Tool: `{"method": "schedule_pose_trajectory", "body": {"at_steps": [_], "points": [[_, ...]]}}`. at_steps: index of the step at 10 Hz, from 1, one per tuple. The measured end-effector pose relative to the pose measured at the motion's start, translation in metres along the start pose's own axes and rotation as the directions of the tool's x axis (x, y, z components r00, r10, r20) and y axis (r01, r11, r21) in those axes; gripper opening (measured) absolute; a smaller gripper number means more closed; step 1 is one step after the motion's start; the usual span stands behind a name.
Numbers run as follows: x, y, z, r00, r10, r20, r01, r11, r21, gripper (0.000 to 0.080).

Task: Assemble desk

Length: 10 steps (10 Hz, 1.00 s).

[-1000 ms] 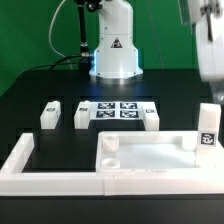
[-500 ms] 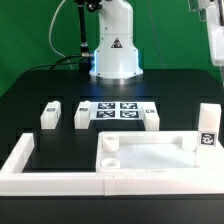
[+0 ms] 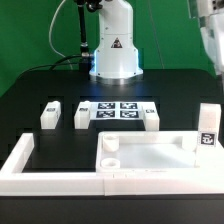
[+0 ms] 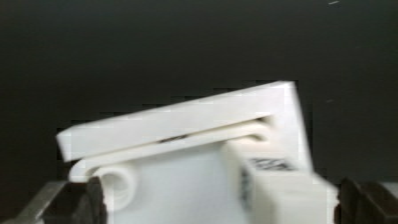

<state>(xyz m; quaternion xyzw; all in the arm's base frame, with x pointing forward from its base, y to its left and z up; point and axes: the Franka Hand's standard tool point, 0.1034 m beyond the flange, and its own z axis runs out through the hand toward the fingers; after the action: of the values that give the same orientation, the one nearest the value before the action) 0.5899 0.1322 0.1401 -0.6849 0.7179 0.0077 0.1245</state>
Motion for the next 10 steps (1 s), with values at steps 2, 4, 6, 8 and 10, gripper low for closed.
{"method": "schedule_pose_trajectory", "body": {"at_steps": [2,4,6,8,10], "points": [[0.0,0.019,0.002,0.995,-0.096,0.022,0.097,0.995,-0.026,0.0648],[0.001,0.017,0.003,0.968,-0.249,0.025,0.25,0.968,-0.022,0.0648],[0.002,0.018,0.004,0.911,-0.412,0.028,0.413,0.911,-0.02,0.0648],[0.015,0.046,0.017,0.79,-0.612,0.039,0.613,0.789,-0.042,0.0648],[0.026,0.08,0.028,0.7,-0.713,0.045,0.714,0.696,-0.075,0.0648]]}}
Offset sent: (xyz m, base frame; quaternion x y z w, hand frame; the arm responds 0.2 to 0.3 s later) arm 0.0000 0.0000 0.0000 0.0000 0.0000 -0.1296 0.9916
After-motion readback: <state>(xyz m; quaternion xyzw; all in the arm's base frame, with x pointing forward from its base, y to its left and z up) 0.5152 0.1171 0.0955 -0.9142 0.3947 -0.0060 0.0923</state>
